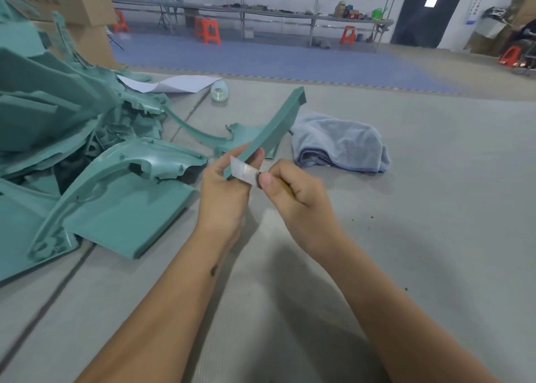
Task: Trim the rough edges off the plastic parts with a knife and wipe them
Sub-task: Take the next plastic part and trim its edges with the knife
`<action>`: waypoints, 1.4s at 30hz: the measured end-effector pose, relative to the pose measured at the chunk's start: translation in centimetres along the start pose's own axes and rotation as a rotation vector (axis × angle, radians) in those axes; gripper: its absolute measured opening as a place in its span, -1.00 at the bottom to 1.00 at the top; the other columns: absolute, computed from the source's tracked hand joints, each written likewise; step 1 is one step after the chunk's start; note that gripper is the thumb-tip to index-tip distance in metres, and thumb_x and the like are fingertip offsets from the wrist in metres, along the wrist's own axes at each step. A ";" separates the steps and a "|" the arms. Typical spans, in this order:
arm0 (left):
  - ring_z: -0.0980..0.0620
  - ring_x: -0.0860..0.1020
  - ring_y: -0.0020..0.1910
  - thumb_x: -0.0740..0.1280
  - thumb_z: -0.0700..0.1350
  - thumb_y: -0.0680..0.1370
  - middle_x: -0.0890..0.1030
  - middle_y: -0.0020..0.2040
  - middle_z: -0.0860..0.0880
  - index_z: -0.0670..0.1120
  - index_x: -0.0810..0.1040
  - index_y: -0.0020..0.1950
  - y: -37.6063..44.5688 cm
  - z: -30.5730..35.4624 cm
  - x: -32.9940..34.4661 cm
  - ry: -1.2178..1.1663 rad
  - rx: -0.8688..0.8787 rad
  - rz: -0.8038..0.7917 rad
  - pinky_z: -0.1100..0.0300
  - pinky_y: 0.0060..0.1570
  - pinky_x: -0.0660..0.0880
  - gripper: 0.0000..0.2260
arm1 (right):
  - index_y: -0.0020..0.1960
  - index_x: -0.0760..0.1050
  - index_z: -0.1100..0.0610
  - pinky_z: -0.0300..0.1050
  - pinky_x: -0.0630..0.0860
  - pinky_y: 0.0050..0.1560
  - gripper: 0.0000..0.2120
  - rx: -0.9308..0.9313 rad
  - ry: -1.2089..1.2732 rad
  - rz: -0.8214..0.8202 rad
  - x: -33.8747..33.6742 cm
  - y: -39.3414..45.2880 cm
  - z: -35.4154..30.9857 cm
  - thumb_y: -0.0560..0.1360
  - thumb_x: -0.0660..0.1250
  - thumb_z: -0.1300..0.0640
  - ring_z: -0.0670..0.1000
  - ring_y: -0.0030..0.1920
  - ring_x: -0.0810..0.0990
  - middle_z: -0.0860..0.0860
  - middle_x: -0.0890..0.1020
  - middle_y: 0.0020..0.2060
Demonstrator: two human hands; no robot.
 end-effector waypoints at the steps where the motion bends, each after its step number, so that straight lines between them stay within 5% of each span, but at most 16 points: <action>1: 0.31 0.61 0.00 0.37 -0.29 0.46 0.69 -0.10 0.19 0.22 0.70 -0.17 0.0 -0.1 0.0 -0.004 -0.001 -0.004 0.38 -0.09 0.52 -0.63 | -0.29 0.34 0.09 -0.20 0.28 -0.30 -0.72 0.001 0.005 -0.010 0.1 0.0 -0.1 0.55 0.22 0.00 -0.12 -0.35 0.32 -0.11 0.36 -0.41; 5: 0.28 0.62 0.00 0.34 -0.34 0.49 0.69 -0.11 0.19 0.11 0.66 -0.03 -0.2 0.1 0.4 0.016 0.022 -0.039 0.39 -0.10 0.51 -0.67 | -0.31 0.30 -0.01 -0.29 0.24 -0.32 -0.70 0.028 0.054 -0.020 0.1 0.2 -0.5 0.58 0.25 0.08 -0.14 -0.35 0.30 -0.14 0.32 -0.42; 9: 0.06 0.64 0.02 0.32 -0.18 0.51 0.69 -0.07 0.05 -0.02 0.66 0.09 -0.2 0.4 0.9 0.109 0.058 -0.096 0.16 0.06 0.55 -0.79 | -0.29 0.30 -0.07 -0.31 0.26 -0.28 -0.70 -0.006 0.045 -0.034 0.1 0.4 -0.8 0.59 0.25 0.12 -0.14 -0.33 0.34 -0.15 0.35 -0.42; 13: 0.07 0.63 0.07 0.31 -0.28 0.51 0.70 -0.02 0.05 0.06 0.69 0.01 -0.3 0.3 1.3 0.070 0.050 -0.181 0.26 0.05 0.52 -0.72 | -0.25 0.38 0.08 -0.25 0.30 -0.25 -0.77 -0.015 0.051 -0.015 -0.6 0.7 -0.2 0.59 0.23 0.13 -0.12 -0.30 0.35 -0.08 0.40 -0.38; 17: 0.12 0.61 0.03 0.36 -0.16 0.53 0.70 -0.06 0.08 0.12 0.70 -0.04 -0.5 0.2 1.5 0.078 0.031 -0.188 0.25 0.07 0.51 -0.81 | -0.23 0.38 0.01 -0.33 0.32 -0.21 -0.77 0.007 0.147 0.069 -2.0 1.6 0.1 0.61 0.20 0.14 -0.19 -0.27 0.37 -0.18 0.42 -0.33; 20: 0.13 0.60 0.03 0.32 -0.21 0.56 0.68 -0.05 0.12 0.04 0.64 0.08 -0.4 0.5 1.4 0.067 0.047 -0.160 0.16 0.14 0.51 -0.80 | -0.24 0.35 0.02 -0.37 0.28 -0.23 -0.74 0.026 0.207 0.151 -3.5 2.1 0.3 0.63 0.17 0.11 -0.19 -0.30 0.32 -0.20 0.37 -0.36; 24: -0.10 0.60 0.15 0.31 -0.17 0.54 0.68 0.05 -0.03 0.02 0.65 0.06 0.0 0.9 1.1 -0.082 0.029 -0.069 -0.14 0.23 0.48 -0.82 | -0.27 0.32 0.06 -0.35 0.27 -0.26 -0.74 -0.006 0.161 0.136 -3.4 1.9 -0.4 0.60 0.19 0.10 -0.18 -0.31 0.30 -0.17 0.34 -0.37; 28: -0.06 0.63 0.09 0.21 -0.19 0.62 0.68 0.06 -0.08 -0.09 0.58 0.13 -0.1 0.9 2.2 -0.399 -0.067 -0.088 0.00 -0.02 0.58 -0.82 | -0.28 0.33 0.01 -0.33 0.27 -0.29 -0.75 -0.114 0.060 0.075 -2.5 1.9 -2.5 0.58 0.23 0.10 -0.18 -0.33 0.33 -0.17 0.36 -0.41; 32: -0.01 0.65 0.04 0.18 -0.19 0.64 0.69 0.03 -0.09 -0.22 0.48 0.25 -0.3 0.3 2.5 -0.524 -0.162 -0.033 0.06 -0.07 0.60 -0.77 | -0.26 0.34 0.03 -0.23 0.27 -0.32 -0.76 -0.102 -0.022 0.032 -2.4 2.4 -2.9 0.57 0.24 0.07 -0.13 -0.35 0.33 -0.16 0.35 -0.45; 36: 0.04 0.68 -0.08 0.25 -0.17 0.59 0.70 -0.11 -0.09 -0.16 0.68 -0.08 -0.3 -0.2 1.7 -0.549 -0.184 0.034 0.18 -0.16 0.59 -0.79 | -0.23 0.39 0.04 0.01 0.44 -0.25 -0.78 -0.061 -0.157 -0.038 -1.4 2.9 -2.8 0.58 0.31 0.08 -0.01 -0.31 0.45 -0.08 0.49 -0.41; 39: 0.09 0.66 -0.17 0.20 -0.26 0.62 0.68 -0.22 -0.03 -0.21 0.57 -0.03 -0.3 -0.2 1.3 -0.416 -0.140 0.029 0.28 -0.23 0.56 -0.84 | -0.25 0.41 -0.01 0.10 0.50 -0.15 -0.77 -0.063 -0.181 -0.082 -0.6 3.3 -3.6 0.57 0.34 0.06 0.04 -0.24 0.54 -0.03 0.58 -0.35; 42: 0.14 0.63 -0.27 0.17 -0.39 0.58 0.65 -0.32 0.04 -0.04 0.64 -0.25 -0.3 0.1 1.2 -0.280 -0.082 0.016 0.31 -0.29 0.53 -0.61 | -0.23 0.47 0.11 0.13 0.52 -0.15 -0.78 -0.054 -0.183 -0.133 0.1 3.6 -4.0 0.56 0.33 0.06 0.10 -0.23 0.56 0.02 0.59 -0.35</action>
Point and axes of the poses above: each hand's wrist, its own y-axis towards the middle knuckle, its own x-axis out of the palm, z = x × y, the point moved 6 cm from there along y, towards the middle knuckle
